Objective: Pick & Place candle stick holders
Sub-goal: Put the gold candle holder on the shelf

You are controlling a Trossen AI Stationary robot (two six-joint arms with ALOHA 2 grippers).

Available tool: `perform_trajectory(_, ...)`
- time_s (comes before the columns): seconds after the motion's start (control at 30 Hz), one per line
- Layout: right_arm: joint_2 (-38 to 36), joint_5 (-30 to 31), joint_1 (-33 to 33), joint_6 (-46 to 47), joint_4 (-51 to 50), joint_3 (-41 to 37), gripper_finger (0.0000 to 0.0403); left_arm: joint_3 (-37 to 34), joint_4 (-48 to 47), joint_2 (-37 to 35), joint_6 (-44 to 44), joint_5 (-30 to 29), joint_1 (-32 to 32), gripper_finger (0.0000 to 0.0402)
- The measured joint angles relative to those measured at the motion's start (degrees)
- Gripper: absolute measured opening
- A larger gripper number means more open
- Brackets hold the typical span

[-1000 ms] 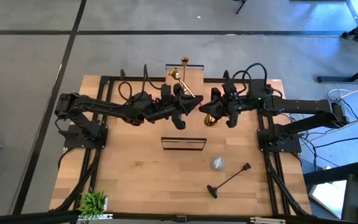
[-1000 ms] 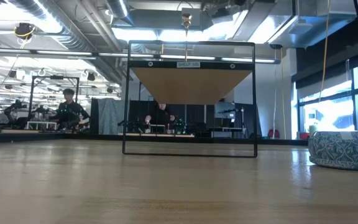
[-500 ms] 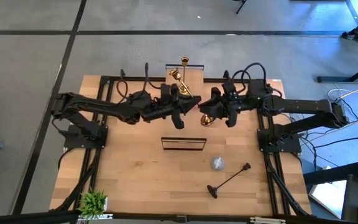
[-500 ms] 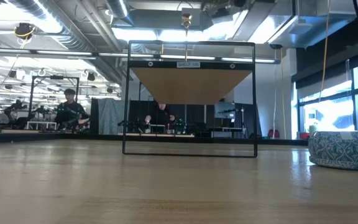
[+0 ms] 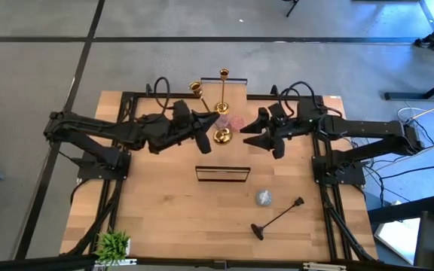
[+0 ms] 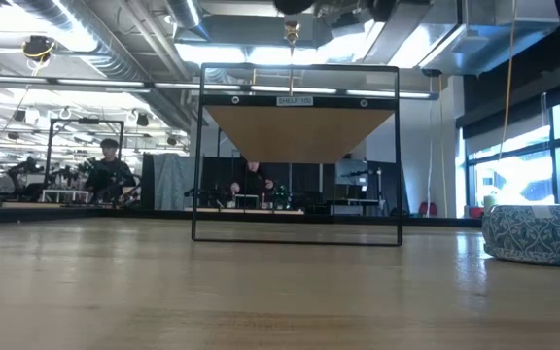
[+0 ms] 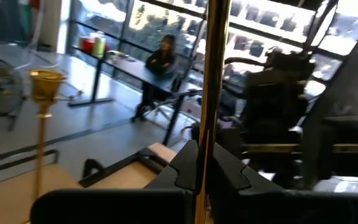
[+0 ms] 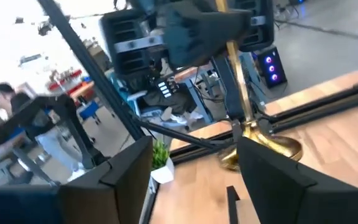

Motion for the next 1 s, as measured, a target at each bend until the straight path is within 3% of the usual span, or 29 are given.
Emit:
perform_trajectory(0.3, -4.54, 0.07, 2.76, -4.35, -1.24, 0.00, 0.0212, 0.00, -6.84, -0.31, -1.21, -5.52, -1.84, 0.0010)
perform_trajectory(0.5, -7.94, 1.94, 4.74, -6.63, -7.25, 0.00, 0.0183, 0.00, -12.17, -0.27, -4.31, -9.65, -1.68, 0.0010)
perform_trajectory(1.0, -12.44, 21.26, 17.52, -9.90, -18.15, 0.00, 0.0181, -0.68, -15.07, -0.25, -6.67, -9.74, 2.42, 0.0010)
